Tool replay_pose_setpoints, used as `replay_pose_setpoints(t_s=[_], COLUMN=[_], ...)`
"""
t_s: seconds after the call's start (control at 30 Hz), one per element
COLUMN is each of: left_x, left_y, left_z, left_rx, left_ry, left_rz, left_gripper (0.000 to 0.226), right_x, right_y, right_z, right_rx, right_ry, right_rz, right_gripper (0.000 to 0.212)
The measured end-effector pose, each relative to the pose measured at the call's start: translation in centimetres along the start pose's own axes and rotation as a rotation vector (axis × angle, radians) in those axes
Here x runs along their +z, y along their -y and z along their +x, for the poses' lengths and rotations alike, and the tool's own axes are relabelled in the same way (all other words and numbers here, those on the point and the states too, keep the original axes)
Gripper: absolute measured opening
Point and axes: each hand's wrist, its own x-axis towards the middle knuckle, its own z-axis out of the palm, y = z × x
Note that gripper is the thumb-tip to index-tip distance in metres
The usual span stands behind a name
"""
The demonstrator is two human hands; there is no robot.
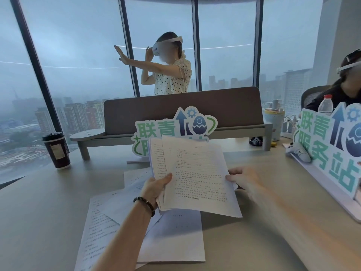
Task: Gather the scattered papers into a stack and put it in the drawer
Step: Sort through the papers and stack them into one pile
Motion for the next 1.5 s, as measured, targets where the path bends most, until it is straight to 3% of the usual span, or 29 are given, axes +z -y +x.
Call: replay_pose_setpoints(t_s=[0.1, 0.47, 0.63, 0.73, 0.8, 0.9, 1.07, 1.23, 1.5], left_x=[0.1, 0.4, 0.4, 0.6, 0.6, 0.7, 0.7, 1.1, 1.6], left_y=[0.1, 0.0, -0.1, -0.2, -0.3, -0.4, -0.5, -0.8, -1.0], left_z=[0.1, -0.3, -0.4, -0.6, -0.7, -0.8, -1.0, -1.5, -1.8], left_rx=[0.006, 0.044, 0.049, 0.054, 0.059, 0.074, 0.079, 0.092, 0.058], left_ry=[-0.011, -0.058, -0.098, -0.098, -0.102, -0.090, -0.065, 0.004, 0.098], left_rz=[-0.005, -0.066, -0.074, -0.071, -0.067, -0.076, -0.071, -0.085, -0.016], left_gripper=[0.025, 0.021, 0.023, 0.022, 0.020, 0.020, 0.015, 0.018, 0.022], right_x=[-0.1, 0.3, 0.5, 0.5, 0.4, 0.4, 0.7, 0.8, 0.1], right_y=[-0.1, 0.2, 0.7, 0.9, 1.0, 1.0, 1.0, 0.9, 1.2], right_z=[-0.1, -1.1, -1.2, -1.1, -1.1, -1.3, -1.3, -1.2, -1.2], right_rx=[-0.083, -0.265, -0.197, -0.117, -0.101, -0.067, -0.071, 0.050, 0.004], right_ry=[-0.045, -0.135, -0.009, 0.080, 0.081, 0.082, 0.027, 0.097, 0.011], right_rz=[-0.108, -0.500, -0.401, -0.187, -0.142, -0.160, -0.364, 0.090, 0.128], right_gripper=[0.005, 0.041, 0.043, 0.017, 0.011, 0.024, 0.034, 0.022, 0.017])
